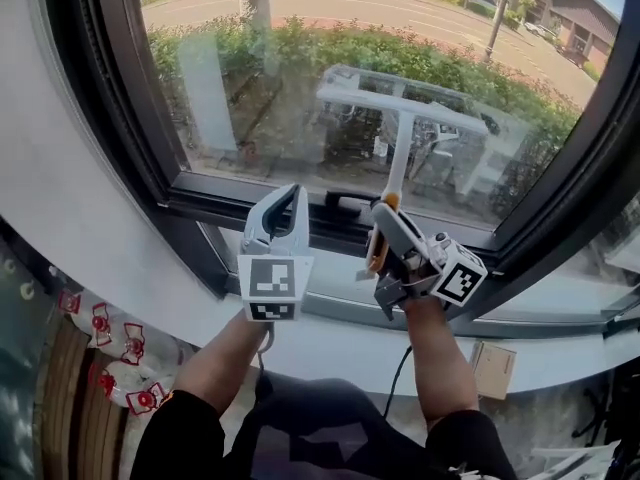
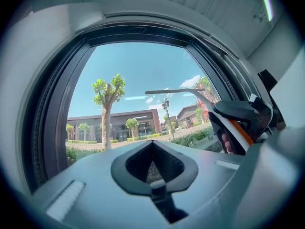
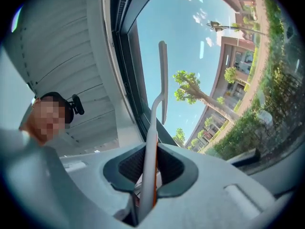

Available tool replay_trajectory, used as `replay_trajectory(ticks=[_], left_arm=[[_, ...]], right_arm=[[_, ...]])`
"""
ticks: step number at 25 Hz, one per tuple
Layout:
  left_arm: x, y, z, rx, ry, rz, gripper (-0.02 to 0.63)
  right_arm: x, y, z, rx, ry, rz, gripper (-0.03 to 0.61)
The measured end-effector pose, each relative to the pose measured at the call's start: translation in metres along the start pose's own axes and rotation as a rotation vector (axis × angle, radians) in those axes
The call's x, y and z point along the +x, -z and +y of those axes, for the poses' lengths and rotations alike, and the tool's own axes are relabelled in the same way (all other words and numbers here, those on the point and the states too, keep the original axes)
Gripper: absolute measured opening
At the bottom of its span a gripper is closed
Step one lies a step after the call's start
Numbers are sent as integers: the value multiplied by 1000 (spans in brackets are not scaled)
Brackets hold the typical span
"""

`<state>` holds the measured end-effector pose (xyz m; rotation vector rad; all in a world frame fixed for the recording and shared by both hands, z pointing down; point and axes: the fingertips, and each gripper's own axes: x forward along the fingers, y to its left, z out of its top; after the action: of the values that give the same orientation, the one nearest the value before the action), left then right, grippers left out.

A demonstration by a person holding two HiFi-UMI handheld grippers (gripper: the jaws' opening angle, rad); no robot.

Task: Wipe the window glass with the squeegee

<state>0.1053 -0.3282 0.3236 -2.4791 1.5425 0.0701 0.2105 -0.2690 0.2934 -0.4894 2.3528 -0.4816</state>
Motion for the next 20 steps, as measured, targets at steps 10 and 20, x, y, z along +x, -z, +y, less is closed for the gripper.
replay_trajectory(ticks=[10, 20], left_arm=[[21, -56, -30, -5, -15, -103, 18], [9, -7, -54, -38, -46, -15, 18]], right_arm=[[-16, -36, -5, 43, -22, -9, 48], [-51, -16, -15, 84, 11, 12, 48]])
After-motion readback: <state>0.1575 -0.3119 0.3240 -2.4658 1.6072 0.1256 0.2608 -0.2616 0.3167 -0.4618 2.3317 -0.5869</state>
